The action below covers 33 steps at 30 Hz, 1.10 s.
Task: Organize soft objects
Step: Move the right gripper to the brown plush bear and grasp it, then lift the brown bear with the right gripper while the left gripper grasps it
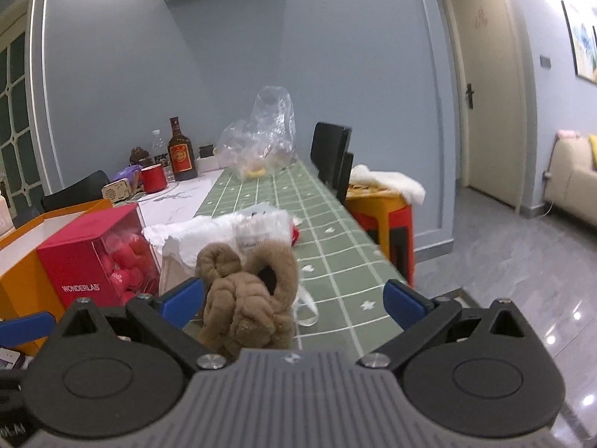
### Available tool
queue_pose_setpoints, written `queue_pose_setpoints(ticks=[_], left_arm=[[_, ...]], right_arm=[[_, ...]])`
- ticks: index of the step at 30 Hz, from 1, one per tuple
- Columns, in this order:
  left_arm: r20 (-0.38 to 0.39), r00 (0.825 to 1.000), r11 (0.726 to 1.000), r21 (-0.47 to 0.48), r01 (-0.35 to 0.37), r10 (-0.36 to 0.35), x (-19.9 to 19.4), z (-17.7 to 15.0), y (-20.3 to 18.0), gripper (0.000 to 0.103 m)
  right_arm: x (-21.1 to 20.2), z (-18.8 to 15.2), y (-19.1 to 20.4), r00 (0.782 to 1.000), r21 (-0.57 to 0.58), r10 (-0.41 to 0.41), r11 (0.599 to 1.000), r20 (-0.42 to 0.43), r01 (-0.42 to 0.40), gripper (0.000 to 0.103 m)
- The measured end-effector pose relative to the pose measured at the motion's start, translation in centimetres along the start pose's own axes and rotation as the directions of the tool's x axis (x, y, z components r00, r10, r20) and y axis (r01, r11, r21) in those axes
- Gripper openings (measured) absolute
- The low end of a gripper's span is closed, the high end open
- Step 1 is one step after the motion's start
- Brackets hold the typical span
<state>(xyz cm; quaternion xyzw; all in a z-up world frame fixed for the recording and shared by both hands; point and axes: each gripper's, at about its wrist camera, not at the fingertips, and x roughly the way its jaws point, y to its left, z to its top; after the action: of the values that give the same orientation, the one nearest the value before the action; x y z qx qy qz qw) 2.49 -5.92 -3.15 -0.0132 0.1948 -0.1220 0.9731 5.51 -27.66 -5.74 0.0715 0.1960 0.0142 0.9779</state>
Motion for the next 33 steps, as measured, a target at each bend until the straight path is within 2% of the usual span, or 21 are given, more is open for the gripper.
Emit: queue_pose_setpoints(ticks=[4,8,11,15,19,21,24,25,26,33], left_arm=[[-0.064,0.998,0.995,-0.095,-0.006,0.0,2.3,-0.2,1.7,0.099],[-0.093,0.995,0.988,-0.157,0.006,-0.02,3.4,-0.1,3.1,0.098],[-0.1,0.995,0.986,-0.167,-0.02,0.003,4.0,-0.2,3.8,0.098],[-0.125,0.992,0.982,-0.186,-0.038,0.015,4.6,-0.1,4.6,0.098],[-0.136,0.99,0.981,-0.183,-0.071,0.046,4.8,-0.2,4.8,0.098],[-0.141,0.989,0.981,-0.178,-0.072,0.047,5.2,-0.3,4.9,0.098],[-0.166,0.986,0.979,-0.193,-0.058,0.026,5.7,-0.5,5.1,0.098],[-0.169,0.985,0.979,-0.197,-0.056,0.022,5.7,-0.5,5.1,0.098],[-0.169,0.985,0.979,-0.197,-0.056,0.022,5.8,-0.5,5.0,0.098],[-0.165,0.986,0.978,-0.199,-0.061,0.028,5.4,-0.5,5.0,0.098]], right_arm=[[3.0,-0.7,1.2,0.998,-0.024,0.012,1.0,-0.054,-0.013,0.1],[5.6,-1.3,2.0,0.996,-0.055,0.034,0.998,-0.085,-0.039,0.1],[7.7,-1.4,2.4,0.992,-0.06,0.034,0.997,-0.125,-0.042,0.1],[9.2,-1.2,2.3,0.979,-0.016,0.104,0.994,-0.175,-0.109,0.1],[10.2,-1.2,2.8,0.967,-0.022,0.124,0.991,-0.223,-0.133,0.099],[10.2,-1.3,3.1,0.963,-0.034,0.148,0.987,-0.226,-0.159,0.087],[10.2,-1.5,3.7,0.962,-0.08,0.119,0.987,-0.244,-0.142,0.071],[10.1,-1.5,3.7,0.962,-0.096,0.118,0.985,-0.246,-0.145,0.062],[10.0,-1.6,3.7,0.96,-0.104,0.133,0.981,-0.248,-0.163,0.057],[9.1,-1.8,3.2,0.958,-0.1,0.154,0.978,-0.242,-0.183,0.049]])
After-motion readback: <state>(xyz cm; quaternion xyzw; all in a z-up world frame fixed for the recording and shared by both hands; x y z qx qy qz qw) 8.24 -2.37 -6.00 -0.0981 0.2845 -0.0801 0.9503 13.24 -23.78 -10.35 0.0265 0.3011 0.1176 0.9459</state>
